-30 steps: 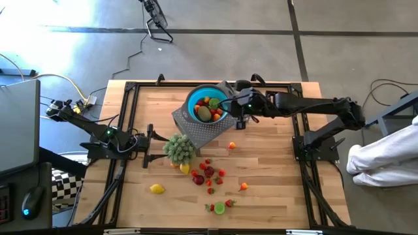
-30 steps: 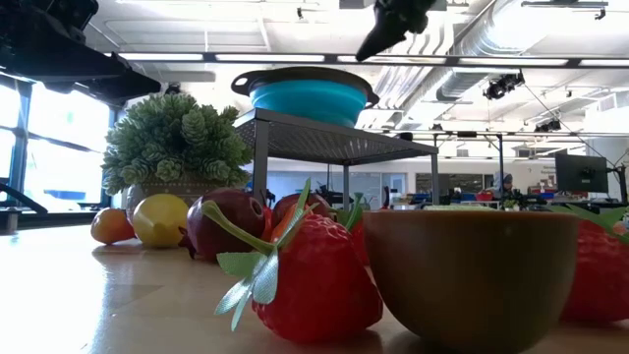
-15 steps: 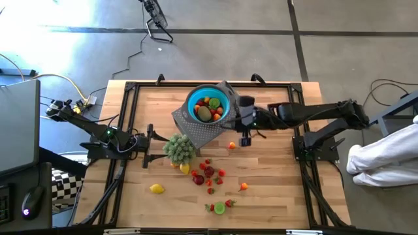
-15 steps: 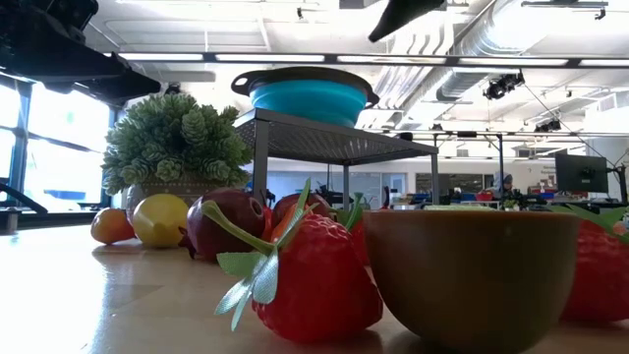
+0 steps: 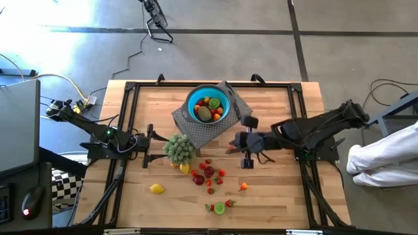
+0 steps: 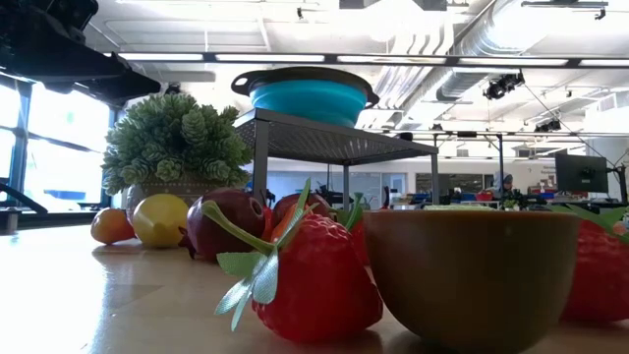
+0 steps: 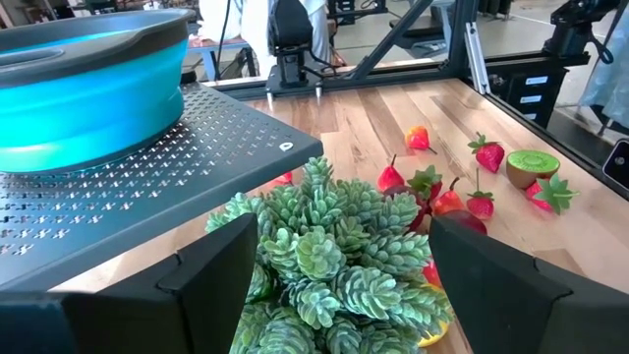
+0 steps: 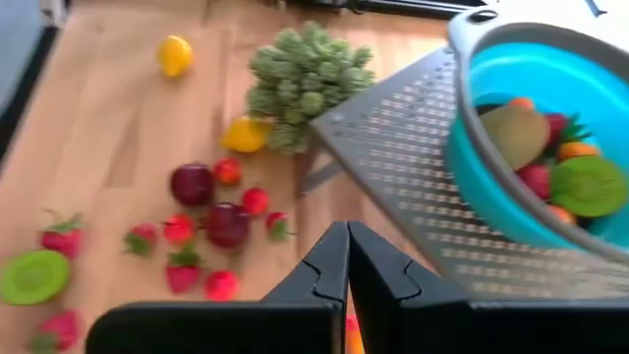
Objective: Pick & Place Fruit
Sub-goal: Put the pear into the blue strainer bowl on the shelf
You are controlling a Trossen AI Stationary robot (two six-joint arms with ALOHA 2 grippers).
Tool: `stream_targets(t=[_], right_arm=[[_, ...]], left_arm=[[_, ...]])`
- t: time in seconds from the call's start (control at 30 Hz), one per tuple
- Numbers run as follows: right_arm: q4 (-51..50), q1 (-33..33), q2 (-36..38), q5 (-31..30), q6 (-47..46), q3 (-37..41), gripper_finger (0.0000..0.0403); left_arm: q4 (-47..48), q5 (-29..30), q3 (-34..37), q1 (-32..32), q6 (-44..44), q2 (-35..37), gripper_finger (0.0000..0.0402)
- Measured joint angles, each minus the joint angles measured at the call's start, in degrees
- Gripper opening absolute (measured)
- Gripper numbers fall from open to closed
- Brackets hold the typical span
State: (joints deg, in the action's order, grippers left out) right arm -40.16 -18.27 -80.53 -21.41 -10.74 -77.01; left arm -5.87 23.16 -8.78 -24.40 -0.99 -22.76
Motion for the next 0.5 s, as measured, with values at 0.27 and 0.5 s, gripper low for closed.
stream_targets(t=[0.27,0.5], right_arm=[[-3.14,-5.36,0.0,3.77,-9.51,0.0,0.0002],[-11.13,-8.81,0.0,5.34,-19.08,0.0,0.0002]], left_arm=[[0.0,0.0,0.0,0.02,0.0,0.02,0.0294],[0.0,0.0,0.0,0.02,0.02,0.02,0.0294]])
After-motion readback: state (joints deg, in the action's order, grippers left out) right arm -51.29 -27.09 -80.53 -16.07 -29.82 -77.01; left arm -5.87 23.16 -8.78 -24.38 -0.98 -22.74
